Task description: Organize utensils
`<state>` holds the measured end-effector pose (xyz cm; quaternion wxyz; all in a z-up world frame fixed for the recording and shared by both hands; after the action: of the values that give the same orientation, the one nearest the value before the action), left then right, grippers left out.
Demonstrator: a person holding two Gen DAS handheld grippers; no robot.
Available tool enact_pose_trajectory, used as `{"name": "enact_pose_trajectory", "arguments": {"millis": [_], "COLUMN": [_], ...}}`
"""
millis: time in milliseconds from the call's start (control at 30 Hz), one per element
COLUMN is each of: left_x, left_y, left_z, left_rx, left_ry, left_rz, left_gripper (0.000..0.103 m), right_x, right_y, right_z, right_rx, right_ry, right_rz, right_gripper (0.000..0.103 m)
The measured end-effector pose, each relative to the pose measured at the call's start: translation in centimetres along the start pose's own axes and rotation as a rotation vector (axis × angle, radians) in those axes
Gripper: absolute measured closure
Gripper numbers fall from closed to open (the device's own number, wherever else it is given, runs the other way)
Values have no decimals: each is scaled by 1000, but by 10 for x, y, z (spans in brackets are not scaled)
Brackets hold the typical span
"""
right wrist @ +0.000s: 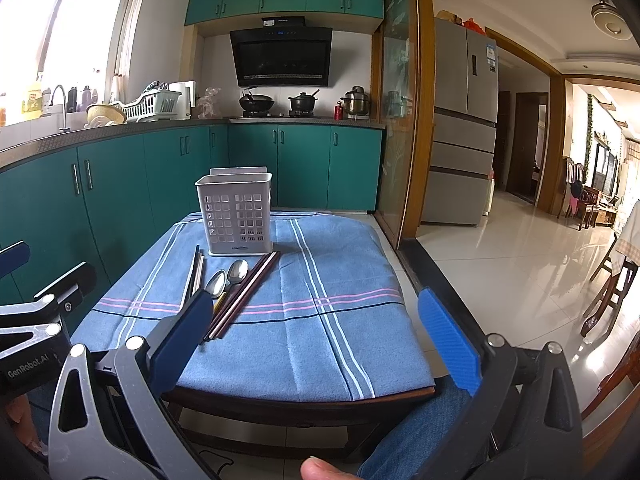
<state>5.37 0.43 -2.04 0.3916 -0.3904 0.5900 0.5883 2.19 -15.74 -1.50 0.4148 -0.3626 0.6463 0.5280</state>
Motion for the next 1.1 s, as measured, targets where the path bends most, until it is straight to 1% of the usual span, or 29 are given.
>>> {"name": "enact_pose_trajectory", "arguments": {"millis": [167,267,367,600,733,933,1100], "left_x": [-2,-3,-2,-1,-1,1,6], "left_y": [0,1,-1,-4,-5,-9,-19], "left_z": [2,1,2,5,4,7,15], "left_rx": [20,22,34,34,41,25,-8], "left_ry": [17,10,12,41,32,36,45], "left_rz": [-6,-15,-6,-1,2,8,21], "left_gripper": [4,4,4,4,4,4,4], "right_x": [-2,-3,-5,-7,-7,-6,-3], "right_y": [0,1,0,1,1,-4,-15], "right_z": [-1,-1,-1,-1,0,1,5], "right_rx": [1,1,1,4,3,-1,32], "right_ry": [0,1,1,0,1,6,48], "right_rz": [-2,-3,-5,-4,-4,-1,9], "right_gripper": [3,3,3,3,3,3,3]}}
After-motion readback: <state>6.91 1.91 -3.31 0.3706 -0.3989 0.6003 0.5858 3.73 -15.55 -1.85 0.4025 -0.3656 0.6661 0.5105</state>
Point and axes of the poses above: each gripper's, at about its wrist camera, not at the fingertips, and y roughly against the way its jaws point, z to its left, x to its underside, the point moved 6 cm from there along -y, roughly the way its jaws point, and after that the axes turned 4 degrees about y, right-handed, at the moved point
